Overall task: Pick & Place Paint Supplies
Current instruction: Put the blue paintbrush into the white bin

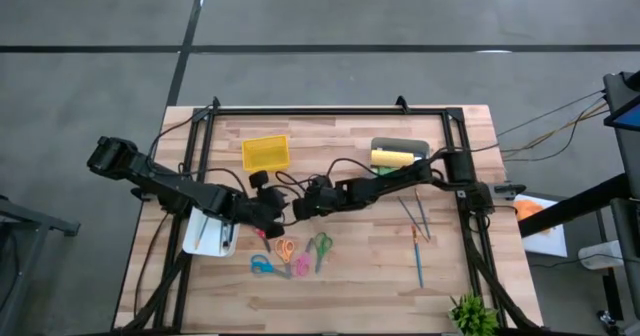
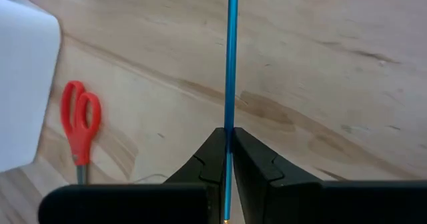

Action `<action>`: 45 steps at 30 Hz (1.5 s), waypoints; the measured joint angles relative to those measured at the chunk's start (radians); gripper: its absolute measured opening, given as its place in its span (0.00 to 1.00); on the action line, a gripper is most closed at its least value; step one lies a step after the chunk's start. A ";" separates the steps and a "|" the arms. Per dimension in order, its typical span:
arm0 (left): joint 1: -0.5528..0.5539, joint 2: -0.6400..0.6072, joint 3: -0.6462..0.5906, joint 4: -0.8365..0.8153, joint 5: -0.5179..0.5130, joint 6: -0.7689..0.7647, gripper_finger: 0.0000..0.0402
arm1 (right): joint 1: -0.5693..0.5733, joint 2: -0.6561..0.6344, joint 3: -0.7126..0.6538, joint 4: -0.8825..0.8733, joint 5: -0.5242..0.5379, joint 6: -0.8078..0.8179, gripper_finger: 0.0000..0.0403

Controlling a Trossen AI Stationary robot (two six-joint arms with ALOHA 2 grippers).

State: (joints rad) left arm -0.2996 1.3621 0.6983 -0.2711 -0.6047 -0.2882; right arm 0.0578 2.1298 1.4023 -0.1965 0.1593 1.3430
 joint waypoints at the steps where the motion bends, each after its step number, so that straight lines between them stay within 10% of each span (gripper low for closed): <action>1: 0.000 0.000 0.000 -0.021 0.000 0.000 0.26 | 0.000 0.003 -0.001 0.000 0.000 0.000 0.04; 45: 0.000 -0.001 -0.001 -0.064 0.000 0.000 0.26 | 0.001 0.019 -0.019 0.003 -0.002 -0.056 0.14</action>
State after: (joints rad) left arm -0.2996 1.3613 0.6971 -0.3354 -0.6048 -0.2879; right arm 0.0586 2.1487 1.3838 -0.1940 0.1569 1.2867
